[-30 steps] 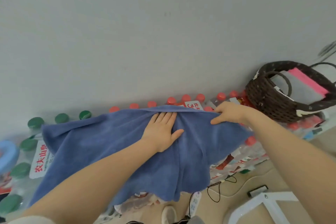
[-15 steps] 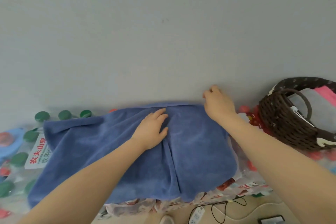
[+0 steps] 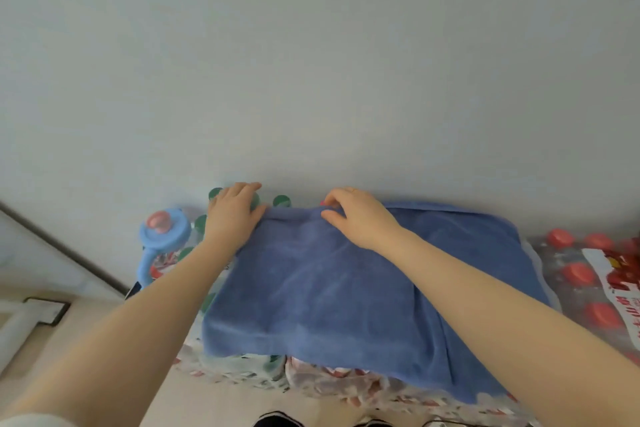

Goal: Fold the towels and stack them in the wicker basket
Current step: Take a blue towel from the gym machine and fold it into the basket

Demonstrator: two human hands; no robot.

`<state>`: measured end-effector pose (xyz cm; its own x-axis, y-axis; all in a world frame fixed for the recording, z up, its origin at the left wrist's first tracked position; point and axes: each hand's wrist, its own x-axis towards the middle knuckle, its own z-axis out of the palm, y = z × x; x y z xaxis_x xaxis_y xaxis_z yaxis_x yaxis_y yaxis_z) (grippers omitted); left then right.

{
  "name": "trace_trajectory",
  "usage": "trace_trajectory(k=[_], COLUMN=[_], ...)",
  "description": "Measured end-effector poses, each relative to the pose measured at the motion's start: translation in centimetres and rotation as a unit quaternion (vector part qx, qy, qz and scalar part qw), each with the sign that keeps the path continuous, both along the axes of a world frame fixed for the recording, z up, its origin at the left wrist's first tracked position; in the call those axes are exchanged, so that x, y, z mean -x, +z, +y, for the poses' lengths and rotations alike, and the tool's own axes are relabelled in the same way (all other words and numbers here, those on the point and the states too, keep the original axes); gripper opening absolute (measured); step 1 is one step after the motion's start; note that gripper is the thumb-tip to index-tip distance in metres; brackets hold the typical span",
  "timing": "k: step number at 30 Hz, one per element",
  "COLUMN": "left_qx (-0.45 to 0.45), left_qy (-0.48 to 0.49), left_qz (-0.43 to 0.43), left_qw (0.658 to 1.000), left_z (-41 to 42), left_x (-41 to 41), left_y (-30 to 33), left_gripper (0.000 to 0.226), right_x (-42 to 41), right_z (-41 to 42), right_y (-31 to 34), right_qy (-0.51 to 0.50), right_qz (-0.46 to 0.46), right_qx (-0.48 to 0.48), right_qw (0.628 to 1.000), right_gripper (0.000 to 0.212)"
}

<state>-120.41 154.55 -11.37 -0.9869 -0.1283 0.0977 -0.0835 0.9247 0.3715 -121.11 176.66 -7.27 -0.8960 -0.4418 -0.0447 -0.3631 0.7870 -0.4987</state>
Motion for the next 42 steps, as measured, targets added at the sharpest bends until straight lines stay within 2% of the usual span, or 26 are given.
trace_trajectory(k=[2,11,14,18,21,23,25,27,31,33,35,39,42], left_qx=[-0.020,-0.115,-0.228,-0.460,-0.558,-0.590,-0.578,-0.530,-0.476,-0.509,-0.555,-0.541,-0.534], left_qy=[-0.006,-0.155,-0.131,-0.043,0.014,0.065,0.089,0.093,0.103,0.089,0.076,0.081,0.061], left_qz=[-0.037,-0.104,-0.100,-0.111,-0.118,-0.123,-0.146,-0.165,-0.158,-0.184,-0.239,-0.291,-0.377], left_qw=[0.999,0.976,0.960,0.880,0.821,0.795,0.798,0.827,0.859,0.836,0.793,0.785,0.754], left_z=[-2.4,-6.9,-7.7,-8.3,-7.8,-7.6,-7.5,-7.6,-7.9,-7.8,-7.4,-7.3,-7.3], left_x=[-0.3,-0.3,0.0,1.0,2.1,2.8,3.0,2.9,1.7,0.3,-1.7,-5.6,-8.2], left_y=[-0.3,-0.1,0.7,2.3,3.4,3.3,2.7,1.8,1.5,2.2,3.1,3.1,2.8], left_gripper=[0.039,0.029,0.004,0.012,0.016,0.021,0.023,0.016,0.042,0.031,0.009,0.011,0.015], right_x=[0.2,1.4,1.6,2.9,4.0,4.4,4.1,2.9,-0.8,-2.8,-4.5,-6.1,-6.3], right_z=[-1.7,-8.8,-10.9,-12.2,-13.0,-13.8,-14.3,-14.5,-13.4,-12.6,-12.0,-11.6,-12.1], right_y=[-0.3,-1.5,-1.6,-1.0,-0.2,-0.1,-0.5,-1.4,-2.5,-2.6,-2.8,-3.8,-4.3], right_qy=[0.000,-0.001,0.004,-0.023,-0.113,-0.157,-0.139,-0.097,-0.042,-0.009,0.024,0.066,0.052], right_qz=[-0.019,-0.068,-0.096,-0.106,-0.079,-0.064,-0.037,-0.024,-0.025,-0.031,-0.032,-0.029,-0.044], right_qx=[-0.009,0.006,0.035,0.109,0.174,0.203,0.154,0.089,0.027,-0.005,-0.043,-0.126,-0.140], right_qw=[1.000,0.998,0.995,0.988,0.975,0.964,0.977,0.991,0.998,0.999,0.998,0.989,0.988], right_gripper=[0.031,0.034,0.038,0.023,0.003,0.004,0.021,0.040,0.036,0.036,0.042,0.058,0.062])
